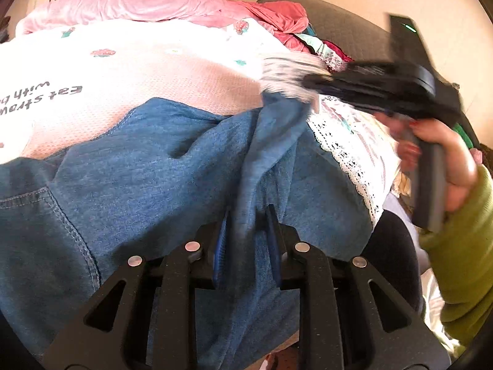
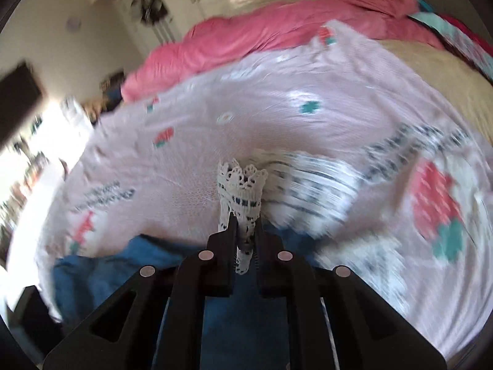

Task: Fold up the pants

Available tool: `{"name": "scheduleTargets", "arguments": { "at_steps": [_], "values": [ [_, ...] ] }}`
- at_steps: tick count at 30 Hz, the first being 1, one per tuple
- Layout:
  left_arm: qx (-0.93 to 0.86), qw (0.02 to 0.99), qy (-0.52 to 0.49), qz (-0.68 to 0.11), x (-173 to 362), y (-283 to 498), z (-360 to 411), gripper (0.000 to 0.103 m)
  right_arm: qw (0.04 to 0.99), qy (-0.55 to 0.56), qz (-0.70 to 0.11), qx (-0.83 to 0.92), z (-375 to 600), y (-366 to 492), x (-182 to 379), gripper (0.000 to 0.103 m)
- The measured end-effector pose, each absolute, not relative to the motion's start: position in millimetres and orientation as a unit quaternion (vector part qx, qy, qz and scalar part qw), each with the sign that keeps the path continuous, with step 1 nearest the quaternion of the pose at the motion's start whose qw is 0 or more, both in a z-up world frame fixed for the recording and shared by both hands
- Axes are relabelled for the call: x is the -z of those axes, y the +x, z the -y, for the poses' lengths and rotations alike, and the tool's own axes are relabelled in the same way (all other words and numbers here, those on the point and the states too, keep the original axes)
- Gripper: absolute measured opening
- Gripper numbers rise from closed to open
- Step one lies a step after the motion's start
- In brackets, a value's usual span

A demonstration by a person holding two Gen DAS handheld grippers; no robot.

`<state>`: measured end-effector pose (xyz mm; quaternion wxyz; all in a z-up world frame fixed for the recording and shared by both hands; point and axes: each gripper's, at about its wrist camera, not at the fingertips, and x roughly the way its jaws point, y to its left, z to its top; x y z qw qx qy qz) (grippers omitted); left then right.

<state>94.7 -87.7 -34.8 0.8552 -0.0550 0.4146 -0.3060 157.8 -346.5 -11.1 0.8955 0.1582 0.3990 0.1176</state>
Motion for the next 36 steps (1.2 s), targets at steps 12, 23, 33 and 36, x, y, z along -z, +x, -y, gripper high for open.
{"name": "scheduleTargets", "arguments": {
  "at_steps": [12, 23, 33, 36],
  "values": [
    [0.312, 0.866, -0.012, -0.389, 34, 82, 89, 0.006, 0.878, 0.241, -0.4, -0.105, 404, 70, 36, 0.01],
    [0.315, 0.871, 0.027, -0.376, 35, 70, 99, 0.006, 0.86, 0.303, -0.401, -0.086, 431, 60, 65, 0.027],
    [0.331, 0.863, 0.008, -0.382, 28, 53, 91, 0.0, 0.866, 0.297, -0.389, -0.104, 443, 28, 53, 0.016],
    [0.332, 0.863, 0.005, -0.382, 26, 42, 87, 0.0, 0.864, 0.287, -0.397, -0.113, 441, 17, 50, 0.016]
  ]
}}
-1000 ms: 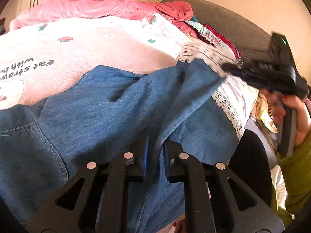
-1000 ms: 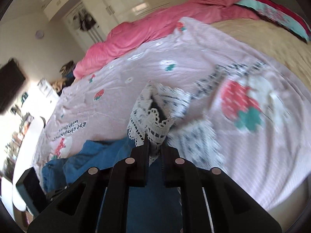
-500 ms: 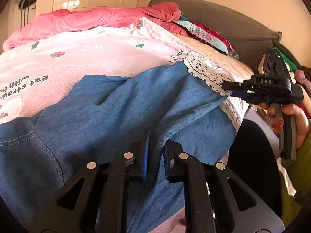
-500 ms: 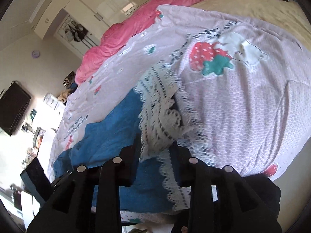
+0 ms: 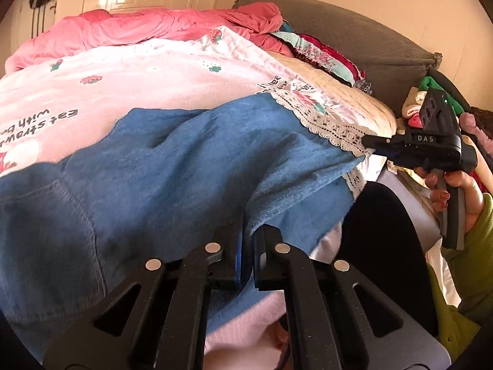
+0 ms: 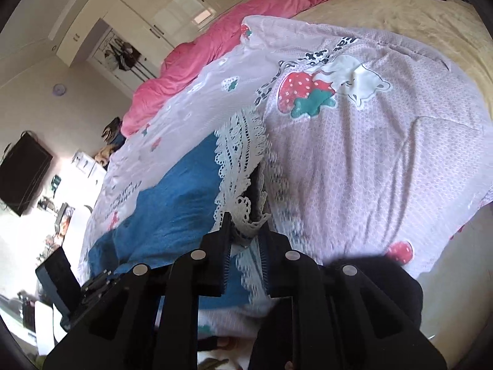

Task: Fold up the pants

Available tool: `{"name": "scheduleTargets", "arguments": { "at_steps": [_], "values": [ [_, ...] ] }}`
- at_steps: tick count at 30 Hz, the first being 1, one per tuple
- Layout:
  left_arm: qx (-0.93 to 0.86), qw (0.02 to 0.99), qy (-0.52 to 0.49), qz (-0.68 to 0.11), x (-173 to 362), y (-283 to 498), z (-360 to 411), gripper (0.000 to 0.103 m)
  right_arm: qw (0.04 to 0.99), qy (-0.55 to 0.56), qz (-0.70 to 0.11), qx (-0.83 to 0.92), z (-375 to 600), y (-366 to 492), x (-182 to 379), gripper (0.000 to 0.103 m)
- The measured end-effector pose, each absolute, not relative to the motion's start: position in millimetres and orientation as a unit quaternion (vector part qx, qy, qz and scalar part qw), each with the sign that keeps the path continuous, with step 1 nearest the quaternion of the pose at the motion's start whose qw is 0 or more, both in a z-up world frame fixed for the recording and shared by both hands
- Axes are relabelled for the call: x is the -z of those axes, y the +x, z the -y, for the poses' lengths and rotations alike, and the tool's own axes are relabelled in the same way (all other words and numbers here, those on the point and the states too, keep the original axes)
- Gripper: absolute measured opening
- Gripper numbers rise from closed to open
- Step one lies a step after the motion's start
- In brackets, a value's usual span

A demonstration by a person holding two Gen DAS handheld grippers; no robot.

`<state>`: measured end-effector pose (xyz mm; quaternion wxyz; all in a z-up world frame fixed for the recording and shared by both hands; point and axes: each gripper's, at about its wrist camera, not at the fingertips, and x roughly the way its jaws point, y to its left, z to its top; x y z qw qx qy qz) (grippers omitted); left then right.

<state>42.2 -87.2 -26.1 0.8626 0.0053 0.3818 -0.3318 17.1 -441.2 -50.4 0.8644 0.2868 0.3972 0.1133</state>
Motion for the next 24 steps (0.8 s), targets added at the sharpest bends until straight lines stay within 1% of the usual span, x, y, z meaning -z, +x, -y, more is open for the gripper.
{"name": "scheduleTargets", "arguments": {
  "at_steps": [8, 12, 22, 24],
  "values": [
    [0.334, 0.858, 0.038, -0.389, 33, 28, 93, 0.0, 0.847, 0.289, -0.434, -0.102, 441, 1, 74, 0.016],
    [0.324, 0.856, 0.058, -0.399, 42, 29, 97, 0.003, 0.847, 0.282, -0.442, -0.088, 443, 2, 78, 0.016],
    [0.319, 0.85, 0.063, -0.415, 53, 33, 97, 0.003, 0.845, 0.272, -0.455, -0.073, 442, 2, 87, 0.016],
    [0.32, 0.849, 0.063, -0.415, 53, 33, 97, 0.003, 0.845, 0.27, -0.455, -0.072, 442, 2, 85, 0.018]
  ]
}}
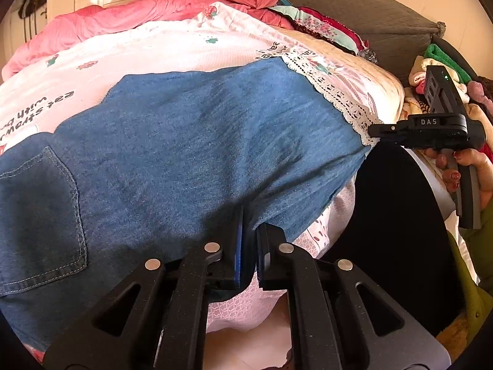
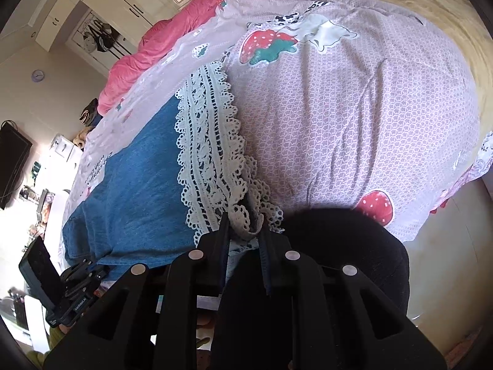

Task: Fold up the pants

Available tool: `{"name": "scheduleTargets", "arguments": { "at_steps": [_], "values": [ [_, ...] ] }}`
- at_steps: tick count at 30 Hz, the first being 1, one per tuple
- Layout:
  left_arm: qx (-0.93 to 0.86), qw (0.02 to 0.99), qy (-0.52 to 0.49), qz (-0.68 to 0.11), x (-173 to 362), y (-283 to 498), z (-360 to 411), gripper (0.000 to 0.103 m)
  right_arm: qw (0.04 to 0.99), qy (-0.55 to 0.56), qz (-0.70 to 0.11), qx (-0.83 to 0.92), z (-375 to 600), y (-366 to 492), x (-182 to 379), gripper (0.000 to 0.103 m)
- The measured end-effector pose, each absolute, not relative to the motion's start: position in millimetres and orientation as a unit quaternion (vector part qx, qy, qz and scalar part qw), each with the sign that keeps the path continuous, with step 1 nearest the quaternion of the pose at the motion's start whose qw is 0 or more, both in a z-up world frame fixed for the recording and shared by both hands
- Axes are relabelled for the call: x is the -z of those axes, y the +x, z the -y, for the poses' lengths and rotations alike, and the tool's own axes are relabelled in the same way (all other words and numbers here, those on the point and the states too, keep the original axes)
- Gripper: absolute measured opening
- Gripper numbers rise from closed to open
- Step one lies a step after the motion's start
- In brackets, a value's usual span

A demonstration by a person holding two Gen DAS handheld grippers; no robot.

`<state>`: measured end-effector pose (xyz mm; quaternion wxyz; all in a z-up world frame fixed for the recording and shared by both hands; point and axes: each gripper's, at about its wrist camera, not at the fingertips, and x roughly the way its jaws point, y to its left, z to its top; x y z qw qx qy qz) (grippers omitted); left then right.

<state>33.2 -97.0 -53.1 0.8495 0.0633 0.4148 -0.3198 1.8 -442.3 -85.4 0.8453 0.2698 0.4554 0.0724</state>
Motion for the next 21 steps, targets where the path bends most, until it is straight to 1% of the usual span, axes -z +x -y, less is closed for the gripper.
{"name": "scheduleTargets", "arguments": {
  "at_steps": [1, 2, 3, 6, 8, 10, 12, 15, 17, 19, 20, 21],
  "values": [
    [0.32, 0.85, 0.064, -0.414, 53, 32, 97, 0.003, 0.849, 0.262, -0.454, -0.066, 443, 0, 82, 0.026],
    [0.32, 0.85, 0.063, -0.414, 53, 32, 97, 0.003, 0.854, 0.248, -0.453, -0.052, 444, -1, 78, 0.03],
    [0.321, 0.849, 0.063, -0.414, 53, 32, 97, 0.003, 0.861, 0.236, -0.45, -0.042, 445, -3, 73, 0.038],
    [0.322, 0.848, 0.065, -0.416, 53, 32, 97, 0.003, 0.881, 0.213, -0.421, -0.032, 452, -10, 56, 0.039],
    [0.321, 0.848, 0.07, -0.415, 52, 30, 98, 0.005, 0.895, 0.18, -0.405, -0.053, 442, -13, 43, 0.04],
    [0.323, 0.847, 0.069, -0.416, 50, 28, 98, 0.014, 0.897, 0.169, -0.398, -0.091, 425, -9, 37, 0.04],
    [0.322, 0.847, 0.067, -0.418, 50, 24, 97, 0.018, 0.893, 0.153, -0.401, -0.133, 402, -4, 35, 0.044],
    [0.318, 0.848, 0.061, -0.418, 46, 18, 91, 0.02, 0.886, 0.103, -0.415, -0.179, 360, 9, 39, 0.044],
    [0.314, 0.852, 0.051, -0.415, 40, 14, 83, 0.024, 0.875, 0.062, -0.438, -0.196, 334, 18, 51, 0.044],
    [0.293, 0.871, 0.049, -0.392, 25, 9, 69, 0.037, 0.862, 0.024, -0.472, -0.186, 322, 24, 69, 0.046],
    [0.279, 0.881, 0.048, -0.379, 17, 8, 61, 0.04, 0.855, 0.008, -0.487, -0.177, 318, 26, 81, 0.047],
    [0.251, 0.896, 0.046, -0.363, 5, 9, 46, 0.044, 0.86, -0.004, -0.479, -0.176, 316, 24, 87, 0.047]
  ]
}}
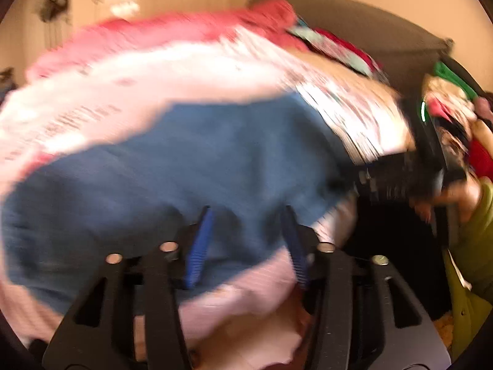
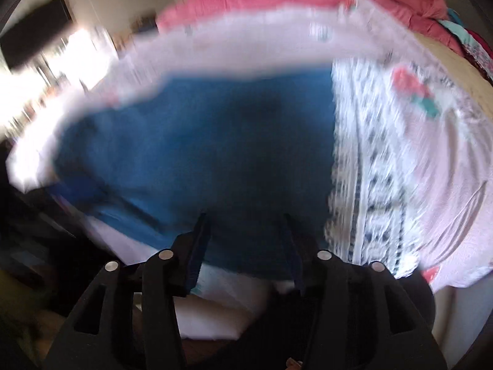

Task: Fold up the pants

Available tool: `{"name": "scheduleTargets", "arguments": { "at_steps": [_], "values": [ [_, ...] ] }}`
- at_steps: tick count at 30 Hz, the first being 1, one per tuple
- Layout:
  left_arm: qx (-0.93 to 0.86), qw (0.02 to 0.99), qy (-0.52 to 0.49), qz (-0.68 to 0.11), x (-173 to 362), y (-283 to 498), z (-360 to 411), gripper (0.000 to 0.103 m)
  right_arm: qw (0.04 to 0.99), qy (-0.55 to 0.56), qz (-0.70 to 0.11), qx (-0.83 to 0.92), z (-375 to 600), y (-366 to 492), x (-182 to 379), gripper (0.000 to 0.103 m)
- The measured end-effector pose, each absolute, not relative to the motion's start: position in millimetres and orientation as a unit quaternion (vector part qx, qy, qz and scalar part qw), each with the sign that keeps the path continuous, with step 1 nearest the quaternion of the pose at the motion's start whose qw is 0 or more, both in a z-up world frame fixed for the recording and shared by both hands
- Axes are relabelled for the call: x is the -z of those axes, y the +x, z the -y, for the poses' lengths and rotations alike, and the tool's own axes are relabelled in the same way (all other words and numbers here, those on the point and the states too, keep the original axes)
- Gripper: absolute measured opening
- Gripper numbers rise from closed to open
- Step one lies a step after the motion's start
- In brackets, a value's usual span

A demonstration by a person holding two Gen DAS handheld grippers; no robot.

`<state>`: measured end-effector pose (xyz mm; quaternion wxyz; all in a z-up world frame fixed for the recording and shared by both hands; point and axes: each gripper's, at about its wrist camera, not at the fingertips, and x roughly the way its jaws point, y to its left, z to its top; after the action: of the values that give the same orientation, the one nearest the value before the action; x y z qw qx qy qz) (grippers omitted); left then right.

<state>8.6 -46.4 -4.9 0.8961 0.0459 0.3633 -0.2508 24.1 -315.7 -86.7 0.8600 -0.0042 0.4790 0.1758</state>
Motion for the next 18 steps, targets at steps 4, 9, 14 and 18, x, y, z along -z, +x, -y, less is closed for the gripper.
{"name": "scheduleTargets", "arguments": {
  "at_steps": [4, 9, 14, 18],
  "values": [
    [0.135, 0.92, 0.015, -0.367, -12, 23, -8, 0.058, 0.86, -0.006, -0.475, -0.185, 318, 19, 84, 0.05],
    [-0.003, 0.916, -0.063, -0.397, -6, 37, -87, 0.068, 0.867, 0.021, -0.46, -0.191, 330, 17, 75, 0.052],
    [-0.008, 0.901, -0.088, -0.426, 8, 56, -101, 0.073, 0.876, 0.019, -0.436, -0.205, 327, 20, 58, 0.053],
    [-0.008, 0.896, -0.083, -0.435, 22, 66, -92, 0.047, 0.87, 0.01, -0.446, -0.209, 319, 25, 62, 0.054]
  ]
}}
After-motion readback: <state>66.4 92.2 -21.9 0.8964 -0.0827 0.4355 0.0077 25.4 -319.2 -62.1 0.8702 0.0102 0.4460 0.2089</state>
